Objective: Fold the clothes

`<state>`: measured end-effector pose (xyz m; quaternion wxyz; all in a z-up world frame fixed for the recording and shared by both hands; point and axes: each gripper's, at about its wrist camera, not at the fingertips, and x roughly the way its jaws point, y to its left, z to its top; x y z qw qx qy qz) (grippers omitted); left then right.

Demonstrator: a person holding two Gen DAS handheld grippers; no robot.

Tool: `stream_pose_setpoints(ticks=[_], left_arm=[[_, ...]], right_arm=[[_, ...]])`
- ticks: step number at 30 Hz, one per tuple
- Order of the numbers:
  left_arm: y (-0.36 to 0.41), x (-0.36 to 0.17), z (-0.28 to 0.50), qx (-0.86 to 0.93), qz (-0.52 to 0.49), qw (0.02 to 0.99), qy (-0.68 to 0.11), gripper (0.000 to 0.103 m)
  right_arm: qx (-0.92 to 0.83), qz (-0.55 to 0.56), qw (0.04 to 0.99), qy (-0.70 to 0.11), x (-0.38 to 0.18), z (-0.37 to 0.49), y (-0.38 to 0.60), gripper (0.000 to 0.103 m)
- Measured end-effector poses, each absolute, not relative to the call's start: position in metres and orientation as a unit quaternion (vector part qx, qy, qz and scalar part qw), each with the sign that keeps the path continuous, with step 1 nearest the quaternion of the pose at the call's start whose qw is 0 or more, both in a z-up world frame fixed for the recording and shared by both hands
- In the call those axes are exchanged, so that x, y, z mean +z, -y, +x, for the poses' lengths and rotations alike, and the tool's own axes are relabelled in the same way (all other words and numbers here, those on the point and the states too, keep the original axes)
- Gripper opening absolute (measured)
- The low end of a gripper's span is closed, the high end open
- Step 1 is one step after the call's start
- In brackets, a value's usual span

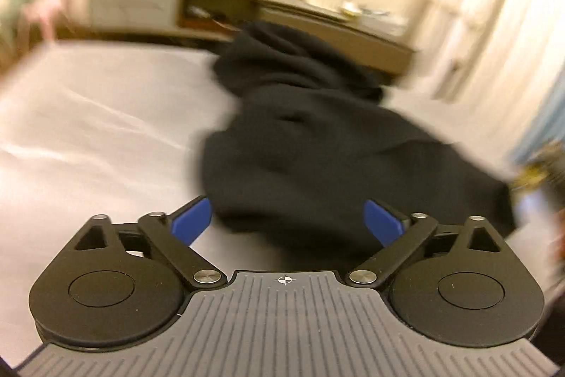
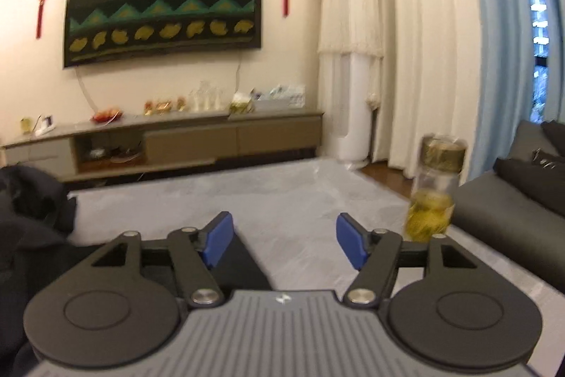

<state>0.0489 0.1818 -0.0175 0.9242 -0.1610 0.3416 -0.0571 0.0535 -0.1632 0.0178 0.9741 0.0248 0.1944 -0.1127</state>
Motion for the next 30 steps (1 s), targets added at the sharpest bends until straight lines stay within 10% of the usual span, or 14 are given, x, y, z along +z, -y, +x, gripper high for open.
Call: stream_pose_setpoints(ticks=[6,7,8,19,22,30], left_arm=[[-0.126,-0.042,0.093,-0.045,-0.126,0.914,-0.383,0.077],[-0.142,-0.04,0.091,-0.021,-0.137,0.917,-0.374,0.025],[-0.159,-0.038,0.089,0.003,-0.147,0.92,-0.364,0.0],[-0.38,-0.04,-0.003,0.285,-0.356,0.855,-0.247,0.0],[-0.379,-0.048,-0.01,0.271,-0.367,0.858,-0.234,0.024],[-0.314,-0.066,0.053,0.074,-0.286,0.904,-0.308,0.044]], right_arm=[[-0.029,-0.018,0.97,-0.241,-0.009,0.069,0.127,0.069],[-0.022,-0.023,0.968,-0.249,-0.009,0.07,0.122,0.069],[-0.021,-0.025,0.966,-0.257,-0.01,0.071,0.12,0.069],[-0.028,0.021,0.948,-0.317,-0.012,0.088,0.123,0.069],[0.014,0.013,0.958,-0.285,0.022,0.097,0.089,0.071],[0.143,-0.052,0.935,-0.321,0.056,0.224,-0.035,0.09]])
